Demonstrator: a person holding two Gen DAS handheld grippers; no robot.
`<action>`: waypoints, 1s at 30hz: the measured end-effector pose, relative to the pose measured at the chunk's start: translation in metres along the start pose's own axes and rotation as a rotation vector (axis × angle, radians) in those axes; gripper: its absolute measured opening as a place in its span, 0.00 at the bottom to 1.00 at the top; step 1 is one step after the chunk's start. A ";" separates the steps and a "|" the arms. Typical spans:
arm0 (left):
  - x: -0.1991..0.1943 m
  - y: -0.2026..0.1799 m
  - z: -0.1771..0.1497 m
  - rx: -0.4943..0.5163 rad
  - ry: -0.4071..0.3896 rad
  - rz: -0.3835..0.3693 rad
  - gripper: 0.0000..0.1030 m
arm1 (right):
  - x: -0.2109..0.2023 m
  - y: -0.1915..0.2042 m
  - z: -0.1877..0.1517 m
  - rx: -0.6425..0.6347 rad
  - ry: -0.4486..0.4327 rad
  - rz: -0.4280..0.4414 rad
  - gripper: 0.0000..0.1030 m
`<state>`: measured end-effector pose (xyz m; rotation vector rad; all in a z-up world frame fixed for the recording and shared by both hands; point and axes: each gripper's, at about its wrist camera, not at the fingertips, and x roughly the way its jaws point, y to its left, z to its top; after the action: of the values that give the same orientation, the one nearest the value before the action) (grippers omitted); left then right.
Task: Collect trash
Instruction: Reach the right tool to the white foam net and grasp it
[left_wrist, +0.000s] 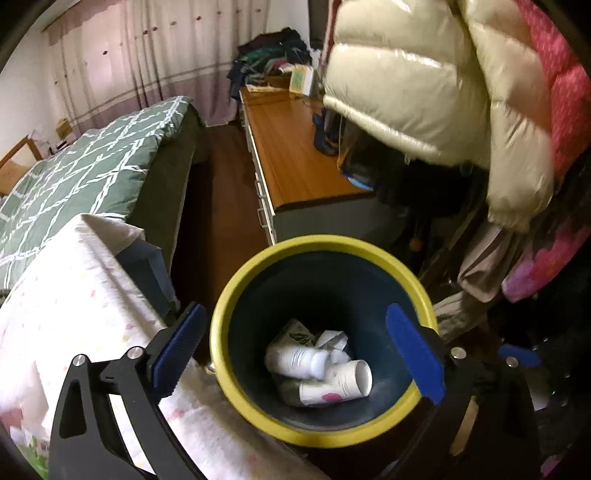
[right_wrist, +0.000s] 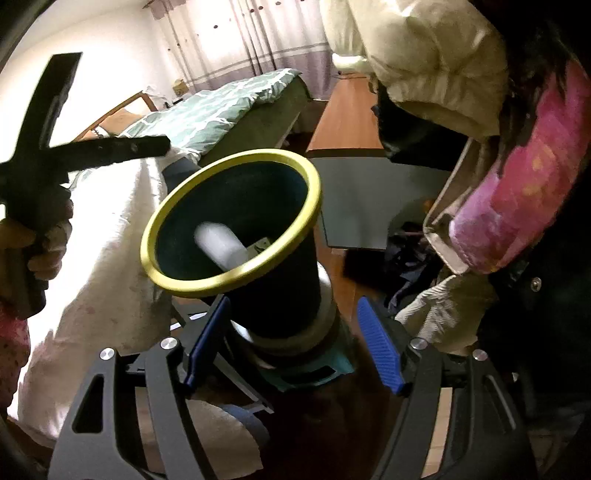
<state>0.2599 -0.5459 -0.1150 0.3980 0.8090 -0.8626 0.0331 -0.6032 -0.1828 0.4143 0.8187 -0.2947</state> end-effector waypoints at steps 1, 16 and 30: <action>-0.007 0.002 -0.001 -0.006 -0.011 0.000 0.95 | 0.001 0.003 0.001 -0.002 0.000 0.004 0.66; -0.173 0.066 -0.106 -0.171 -0.155 0.079 0.95 | 0.004 0.070 0.010 -0.120 0.007 0.062 0.66; -0.318 0.170 -0.264 -0.434 -0.235 0.389 0.95 | 0.005 0.217 0.049 -0.369 -0.040 0.181 0.66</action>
<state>0.1498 -0.1191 -0.0426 0.0607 0.6483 -0.3471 0.1564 -0.4355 -0.1041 0.1333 0.7712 0.0187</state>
